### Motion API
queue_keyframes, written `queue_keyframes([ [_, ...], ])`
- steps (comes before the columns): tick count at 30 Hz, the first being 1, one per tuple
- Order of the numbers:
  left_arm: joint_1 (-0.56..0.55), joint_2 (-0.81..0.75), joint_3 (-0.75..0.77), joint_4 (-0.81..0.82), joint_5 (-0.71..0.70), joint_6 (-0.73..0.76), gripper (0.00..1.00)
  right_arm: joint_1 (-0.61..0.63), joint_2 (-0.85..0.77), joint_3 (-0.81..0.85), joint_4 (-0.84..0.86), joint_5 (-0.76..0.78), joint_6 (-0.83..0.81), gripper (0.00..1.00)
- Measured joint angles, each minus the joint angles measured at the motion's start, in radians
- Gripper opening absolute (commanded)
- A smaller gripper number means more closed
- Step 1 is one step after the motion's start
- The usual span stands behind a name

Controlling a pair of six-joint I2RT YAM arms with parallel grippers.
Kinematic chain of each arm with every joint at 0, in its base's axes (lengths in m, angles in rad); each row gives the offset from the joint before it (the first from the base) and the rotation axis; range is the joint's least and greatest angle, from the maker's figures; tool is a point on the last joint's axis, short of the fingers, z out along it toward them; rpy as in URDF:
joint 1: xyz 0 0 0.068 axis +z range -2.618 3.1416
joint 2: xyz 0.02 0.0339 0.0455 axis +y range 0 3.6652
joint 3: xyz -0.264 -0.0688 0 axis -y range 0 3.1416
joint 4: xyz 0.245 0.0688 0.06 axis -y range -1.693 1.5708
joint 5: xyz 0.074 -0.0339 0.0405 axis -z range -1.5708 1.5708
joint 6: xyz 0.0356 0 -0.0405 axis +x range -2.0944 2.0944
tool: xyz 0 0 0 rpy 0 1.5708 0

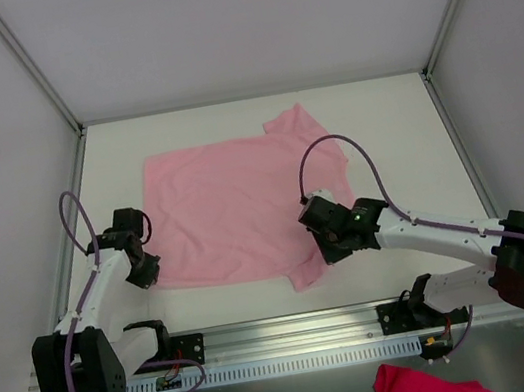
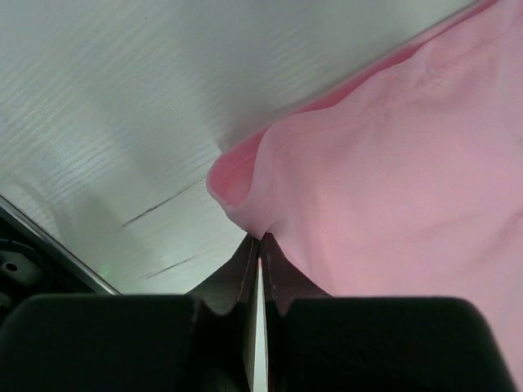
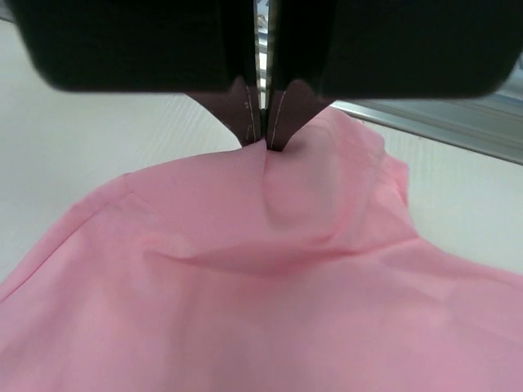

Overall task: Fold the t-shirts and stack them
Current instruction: Grap the side of the flattened tshirt closest away from the robot with both arms

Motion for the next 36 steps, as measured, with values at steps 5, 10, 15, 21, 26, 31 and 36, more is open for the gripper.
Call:
queue_keyframes([
  [5,0.000,-0.001,0.028,0.010,0.000,0.004,0.00,-0.032,0.002,0.132,-0.029,0.074,-0.033,0.01],
  [10,0.000,-0.001,0.050,0.028,0.000,0.014,0.00,-0.072,0.016,0.196,-0.079,0.094,-0.051,0.01],
  [15,0.000,-0.001,0.053,0.044,-0.001,0.027,0.00,-0.077,0.040,0.238,-0.151,0.124,-0.061,0.01],
  [21,0.000,0.005,0.077,0.057,-0.001,0.034,0.00,-0.077,0.054,0.275,-0.205,0.197,-0.055,0.01],
  [26,0.000,0.049,0.119,0.084,-0.001,0.049,0.00,-0.081,0.077,0.285,-0.220,0.246,-0.053,0.01],
  [31,0.000,0.079,0.152,0.105,-0.001,0.056,0.00,-0.097,0.119,0.303,-0.218,0.276,-0.061,0.01],
  [36,0.000,0.085,0.161,0.113,-0.002,0.060,0.00,-0.105,0.149,0.307,-0.200,0.311,-0.063,0.01],
])
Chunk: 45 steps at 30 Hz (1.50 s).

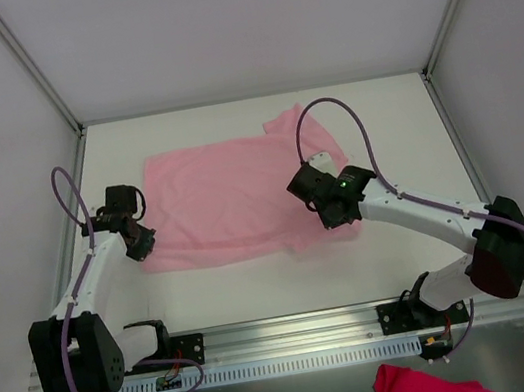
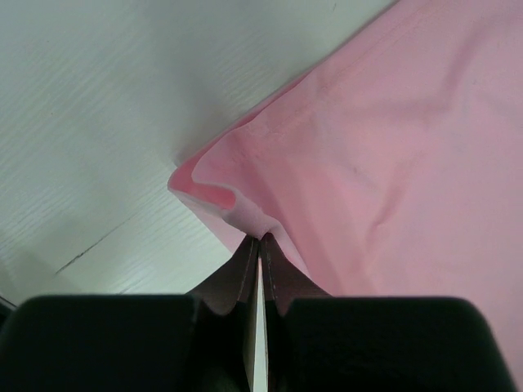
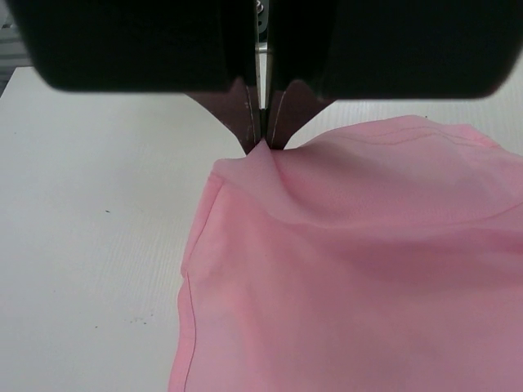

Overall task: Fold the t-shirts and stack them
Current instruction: Grap the side of the flattened tshirt closest away from the robot with both arms, then fold the flattened tshirt in 1/3 of the way

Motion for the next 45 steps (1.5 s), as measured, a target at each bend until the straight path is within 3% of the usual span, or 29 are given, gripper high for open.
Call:
queue_keyframes([
  [19,0.000,0.130,0.106,0.045,-0.003,0.047,0.00,-0.054,0.121,0.124,0.046,0.143,-0.065,0.01],
  [45,0.033,0.282,0.187,0.090,-0.017,0.102,0.00,-0.079,0.353,0.180,0.126,0.143,-0.172,0.01],
])
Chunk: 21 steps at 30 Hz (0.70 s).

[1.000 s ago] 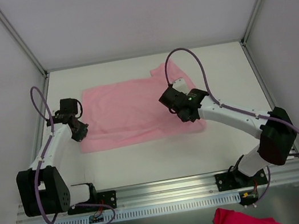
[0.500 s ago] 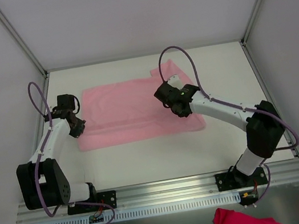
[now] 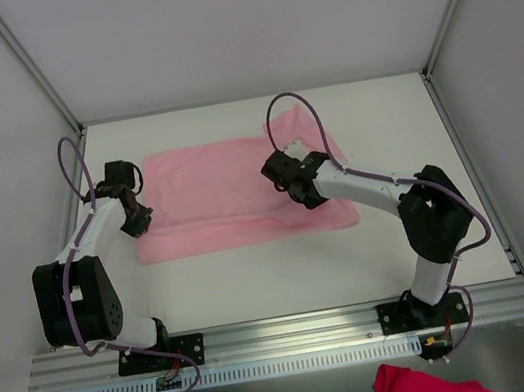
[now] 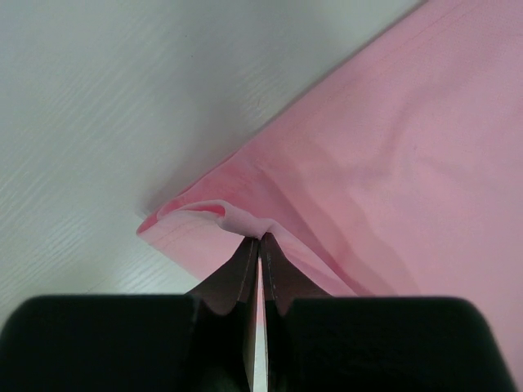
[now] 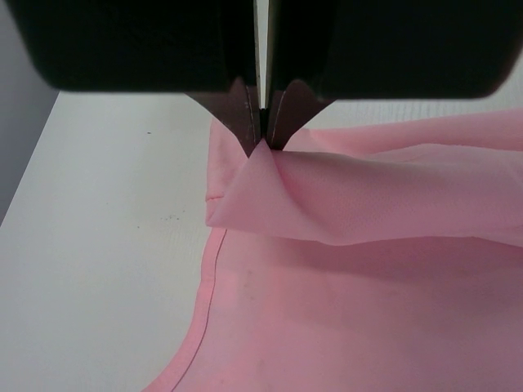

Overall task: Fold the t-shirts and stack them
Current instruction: Fold the flattened tshirt in 1/3 of the way

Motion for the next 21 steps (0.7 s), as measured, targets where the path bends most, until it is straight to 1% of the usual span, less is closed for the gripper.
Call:
queue_keyframes([
  [10,0.000,0.000,0.000,0.014,-0.001,0.022,0.00,-0.009,0.054,0.048,0.008,0.041,-0.028,0.01],
  [21,0.000,0.000,0.014,0.028,-0.001,0.033,0.00,-0.043,0.081,0.110,-0.022,0.126,-0.037,0.01],
])
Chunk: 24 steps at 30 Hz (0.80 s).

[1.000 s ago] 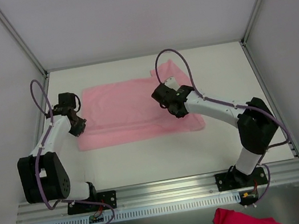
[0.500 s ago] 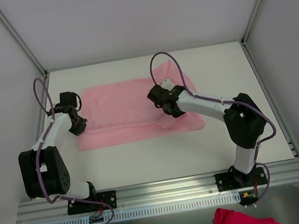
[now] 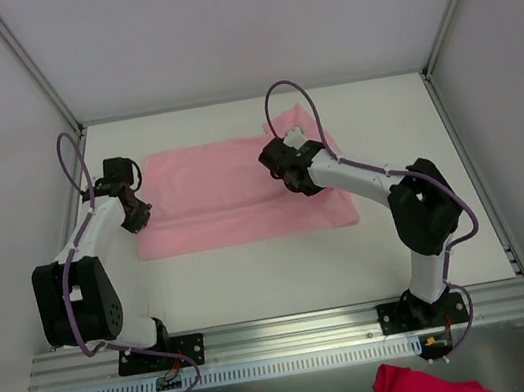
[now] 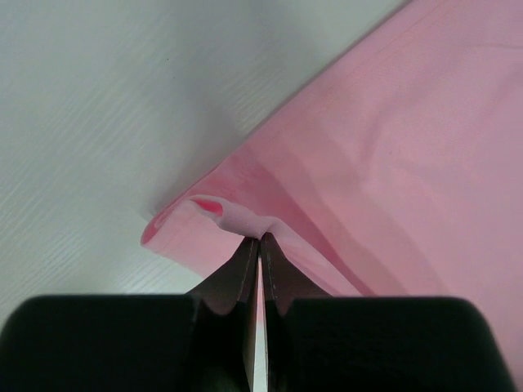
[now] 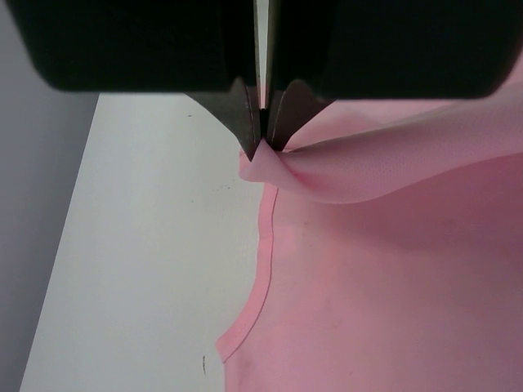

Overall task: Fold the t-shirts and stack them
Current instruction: Fold the flattened tshirt in 1/3 of the way

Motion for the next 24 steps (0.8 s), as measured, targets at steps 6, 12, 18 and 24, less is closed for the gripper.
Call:
queue_keyframes([
  [6,0.000,0.021,0.037,0.006,0.000,0.011,0.00,-0.009,0.018,0.018,-0.017,0.020,0.000,0.01],
  [12,0.000,0.060,0.057,0.010,0.000,0.019,0.00,-0.013,0.045,0.032,-0.032,0.024,0.000,0.01],
  [18,0.000,0.095,0.072,0.016,0.000,0.030,0.00,-0.014,0.064,0.061,-0.037,0.027,-0.001,0.01],
  [24,0.000,0.157,0.100,0.027,0.001,0.045,0.00,-0.018,0.115,0.113,-0.052,0.028,-0.004,0.01],
])
